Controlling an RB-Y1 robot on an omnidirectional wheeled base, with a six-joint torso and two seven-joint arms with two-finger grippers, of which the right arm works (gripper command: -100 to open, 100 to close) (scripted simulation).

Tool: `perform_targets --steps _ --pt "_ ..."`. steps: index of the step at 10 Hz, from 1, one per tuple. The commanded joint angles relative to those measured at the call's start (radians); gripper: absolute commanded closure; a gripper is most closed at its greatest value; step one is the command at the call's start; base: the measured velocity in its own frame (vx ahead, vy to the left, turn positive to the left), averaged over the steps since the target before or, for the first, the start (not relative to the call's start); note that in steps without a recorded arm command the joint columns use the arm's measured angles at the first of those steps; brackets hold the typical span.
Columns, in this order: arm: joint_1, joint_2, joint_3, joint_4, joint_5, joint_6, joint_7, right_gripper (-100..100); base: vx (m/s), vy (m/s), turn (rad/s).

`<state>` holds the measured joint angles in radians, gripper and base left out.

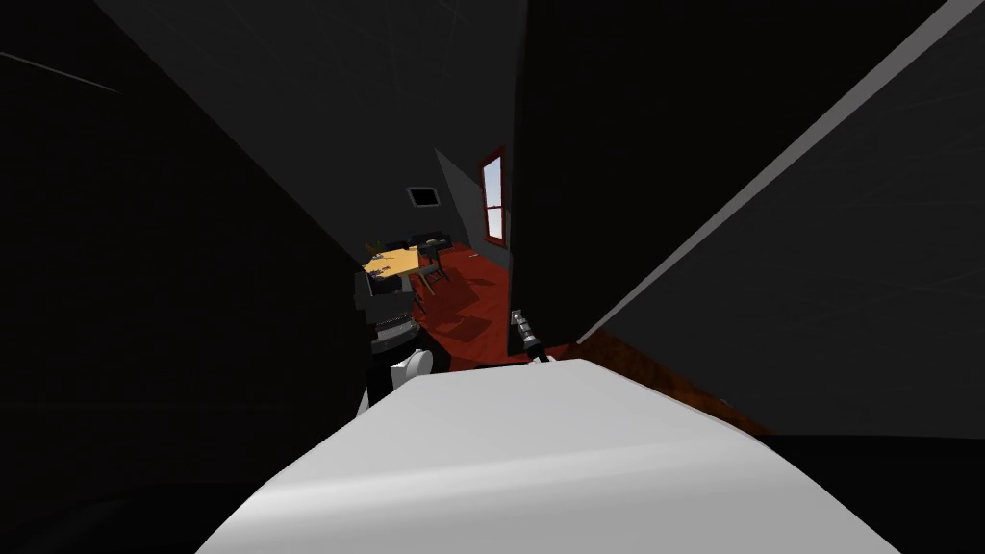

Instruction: Push the door open

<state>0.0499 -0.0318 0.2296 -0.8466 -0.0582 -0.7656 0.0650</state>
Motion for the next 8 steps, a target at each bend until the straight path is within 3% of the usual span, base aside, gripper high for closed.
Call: perform_targets --steps 1,4,5,8 --pt "-0.008 -0.022 -0.027 -0.012 -0.011 0.003 0.002 100 0.196 0.016 -0.067" --pt "-0.014 -0.034 -0.06 -0.008 -0.024 0.004 0.015 100 0.197 0.039 -0.119" --pt "0.005 -0.034 -0.05 -0.035 -0.023 0.016 0.019 -100 0.004 0.041 -0.099" --pt "0.015 -0.02 -0.052 -0.045 -0.029 0.02 0.028 -100 -0.214 0.045 -0.053"
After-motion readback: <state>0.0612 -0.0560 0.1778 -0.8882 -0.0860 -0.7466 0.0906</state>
